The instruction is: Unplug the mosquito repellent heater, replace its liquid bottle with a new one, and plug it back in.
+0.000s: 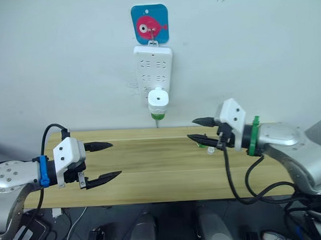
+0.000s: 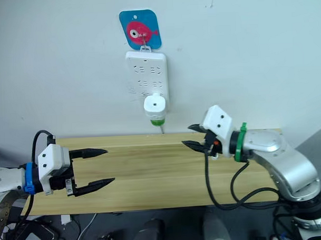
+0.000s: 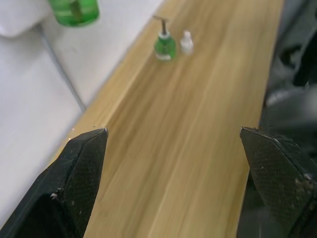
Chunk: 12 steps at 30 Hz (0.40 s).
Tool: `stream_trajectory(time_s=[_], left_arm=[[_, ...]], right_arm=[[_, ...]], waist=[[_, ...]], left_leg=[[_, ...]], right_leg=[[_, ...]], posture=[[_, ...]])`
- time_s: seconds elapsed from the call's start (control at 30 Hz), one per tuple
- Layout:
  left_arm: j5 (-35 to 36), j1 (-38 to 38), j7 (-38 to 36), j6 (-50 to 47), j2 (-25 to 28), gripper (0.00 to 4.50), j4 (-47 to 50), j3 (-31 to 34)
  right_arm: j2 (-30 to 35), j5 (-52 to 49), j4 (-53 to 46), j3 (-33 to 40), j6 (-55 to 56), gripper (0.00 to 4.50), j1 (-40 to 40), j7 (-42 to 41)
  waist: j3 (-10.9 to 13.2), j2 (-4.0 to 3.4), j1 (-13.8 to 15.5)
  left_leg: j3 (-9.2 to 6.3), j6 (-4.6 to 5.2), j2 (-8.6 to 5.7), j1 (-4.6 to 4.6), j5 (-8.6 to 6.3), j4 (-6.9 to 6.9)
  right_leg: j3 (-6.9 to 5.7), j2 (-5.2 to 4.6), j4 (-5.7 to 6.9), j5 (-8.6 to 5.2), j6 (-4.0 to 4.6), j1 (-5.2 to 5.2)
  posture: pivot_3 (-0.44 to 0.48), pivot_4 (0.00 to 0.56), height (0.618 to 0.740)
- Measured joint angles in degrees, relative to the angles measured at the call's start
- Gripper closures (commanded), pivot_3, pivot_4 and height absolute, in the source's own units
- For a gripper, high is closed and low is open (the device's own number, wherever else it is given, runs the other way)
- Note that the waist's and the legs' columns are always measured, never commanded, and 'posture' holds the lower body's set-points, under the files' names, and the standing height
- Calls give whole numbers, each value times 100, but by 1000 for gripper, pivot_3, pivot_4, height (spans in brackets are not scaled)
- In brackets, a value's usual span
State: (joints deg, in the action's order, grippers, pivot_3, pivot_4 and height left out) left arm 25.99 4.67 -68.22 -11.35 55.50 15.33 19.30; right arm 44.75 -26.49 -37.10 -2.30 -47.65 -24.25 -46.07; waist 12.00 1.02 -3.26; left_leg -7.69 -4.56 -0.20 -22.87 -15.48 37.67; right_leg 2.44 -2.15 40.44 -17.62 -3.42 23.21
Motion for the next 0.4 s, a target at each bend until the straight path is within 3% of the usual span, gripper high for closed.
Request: stream_trajectory(time_s=[0.1, 0.23, 0.4], left_arm=[[-190, -92, -6, -125, 354, 0, -252, -24], [-446, -10, 123, -335, 526, 0, -414, 4], [-660, 93, 248, -377, 523, 0, -445, 5]], right_arm=[[715, 121, 208, 349, 444, 32, 361, -429], [1761, 520, 885, 980, 1484, 8, 1315, -1279], [1952, 730, 1359, 1177, 2304, 8, 1450, -1723]], waist=[[-44, 6, -1], [-159, 8, 4], [-312, 5, -60]], left_leg=[[5, 3, -2, -2, -1, -5], [13, 7, -3, -1, -4, -27], [23, 5, 6, 21, -2, -53]], right_leg=[[3, -2, -11, 0, 0, 0], [4, -8, -39, 1, -1, -6], [11, -3, -40, 1, -1, -11]], posture=[[-26, 84, 740], [-21, 69, 740], [-18, 61, 740]])
